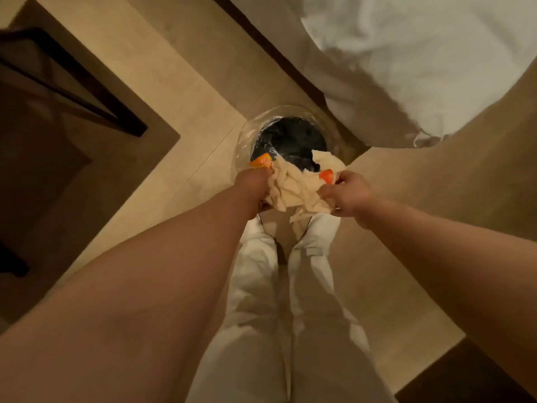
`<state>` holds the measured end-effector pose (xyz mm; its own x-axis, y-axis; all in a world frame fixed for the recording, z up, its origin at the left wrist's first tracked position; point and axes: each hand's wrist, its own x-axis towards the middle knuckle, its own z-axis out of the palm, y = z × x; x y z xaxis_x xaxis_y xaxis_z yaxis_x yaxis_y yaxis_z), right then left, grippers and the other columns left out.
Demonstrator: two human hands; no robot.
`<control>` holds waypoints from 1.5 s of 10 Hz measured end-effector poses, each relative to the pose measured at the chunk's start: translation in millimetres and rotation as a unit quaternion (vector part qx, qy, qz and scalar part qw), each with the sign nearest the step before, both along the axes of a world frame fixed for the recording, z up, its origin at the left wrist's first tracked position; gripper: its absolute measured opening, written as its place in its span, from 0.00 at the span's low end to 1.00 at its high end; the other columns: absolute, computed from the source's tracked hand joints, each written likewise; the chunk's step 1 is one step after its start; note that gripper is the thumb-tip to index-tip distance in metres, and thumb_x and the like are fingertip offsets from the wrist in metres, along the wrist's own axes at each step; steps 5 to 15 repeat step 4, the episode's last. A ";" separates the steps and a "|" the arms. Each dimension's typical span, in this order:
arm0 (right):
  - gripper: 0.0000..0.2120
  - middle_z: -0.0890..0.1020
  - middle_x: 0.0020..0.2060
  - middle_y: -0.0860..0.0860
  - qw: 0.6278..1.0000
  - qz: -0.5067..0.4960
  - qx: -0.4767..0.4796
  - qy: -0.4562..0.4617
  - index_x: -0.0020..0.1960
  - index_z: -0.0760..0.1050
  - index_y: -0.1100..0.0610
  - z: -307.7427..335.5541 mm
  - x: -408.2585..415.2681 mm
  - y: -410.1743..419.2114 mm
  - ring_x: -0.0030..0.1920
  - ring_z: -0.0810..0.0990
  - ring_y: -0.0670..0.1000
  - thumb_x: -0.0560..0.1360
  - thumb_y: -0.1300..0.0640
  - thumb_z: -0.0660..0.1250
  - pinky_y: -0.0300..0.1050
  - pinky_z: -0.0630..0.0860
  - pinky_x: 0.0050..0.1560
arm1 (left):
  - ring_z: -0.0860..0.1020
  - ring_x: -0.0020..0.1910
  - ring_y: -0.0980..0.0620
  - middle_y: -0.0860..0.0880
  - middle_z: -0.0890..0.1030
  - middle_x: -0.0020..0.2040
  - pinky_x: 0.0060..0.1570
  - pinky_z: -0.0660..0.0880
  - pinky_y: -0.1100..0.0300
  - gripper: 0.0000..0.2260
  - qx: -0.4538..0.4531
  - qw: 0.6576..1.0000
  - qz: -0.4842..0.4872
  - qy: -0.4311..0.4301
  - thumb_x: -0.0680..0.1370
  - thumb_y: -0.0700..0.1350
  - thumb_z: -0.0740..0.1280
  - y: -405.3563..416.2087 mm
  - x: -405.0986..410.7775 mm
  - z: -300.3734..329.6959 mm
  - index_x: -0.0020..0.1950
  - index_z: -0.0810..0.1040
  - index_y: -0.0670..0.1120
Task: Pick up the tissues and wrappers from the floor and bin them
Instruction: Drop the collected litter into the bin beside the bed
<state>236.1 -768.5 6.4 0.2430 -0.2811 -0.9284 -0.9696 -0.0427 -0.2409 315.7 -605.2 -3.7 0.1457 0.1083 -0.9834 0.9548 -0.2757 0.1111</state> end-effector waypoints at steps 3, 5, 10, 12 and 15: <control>0.21 0.82 0.56 0.61 0.997 -0.044 0.062 0.010 0.66 0.69 0.58 -101.8 29.7 -4.8 0.52 0.84 0.59 0.75 0.58 0.70 0.50 0.81 0.47 | 0.80 0.51 0.44 0.45 0.79 0.49 0.43 0.82 0.50 0.13 -0.017 1.000 0.002 0.025 0.80 0.53 0.64 -9.0 17.2 -92.6 0.56 0.77 0.45; 0.19 0.81 0.57 0.60 0.996 -0.061 0.058 0.004 0.64 0.69 0.55 -94.1 30.1 -3.6 0.53 0.84 0.60 0.75 0.59 0.70 0.49 0.81 0.44 | 0.81 0.55 0.44 0.45 0.79 0.57 0.48 0.81 0.49 0.18 -0.042 0.999 -0.030 0.016 0.80 0.54 0.64 -0.2 20.7 -84.7 0.65 0.74 0.46; 0.19 0.81 0.57 0.60 0.996 -0.061 0.058 0.004 0.64 0.69 0.55 -94.1 30.1 -3.6 0.53 0.84 0.60 0.75 0.59 0.70 0.49 0.81 0.44 | 0.81 0.55 0.44 0.45 0.79 0.57 0.48 0.81 0.49 0.18 -0.042 0.999 -0.030 0.016 0.80 0.54 0.64 -0.2 20.7 -84.7 0.65 0.74 0.46; 0.19 0.81 0.57 0.60 0.996 -0.061 0.058 0.004 0.64 0.69 0.55 -94.1 30.1 -3.6 0.53 0.84 0.60 0.75 0.59 0.70 0.49 0.81 0.44 | 0.81 0.55 0.44 0.45 0.79 0.57 0.48 0.81 0.49 0.18 -0.042 0.999 -0.030 0.016 0.80 0.54 0.64 -0.2 20.7 -84.7 0.65 0.74 0.46; 0.19 0.81 0.57 0.60 0.996 -0.061 0.058 0.004 0.64 0.69 0.55 -94.1 30.1 -3.6 0.53 0.84 0.60 0.75 0.59 0.70 0.49 0.81 0.44 | 0.81 0.55 0.44 0.45 0.79 0.57 0.48 0.81 0.49 0.18 -0.042 0.999 -0.030 0.016 0.80 0.54 0.64 -0.2 20.7 -84.7 0.65 0.74 0.46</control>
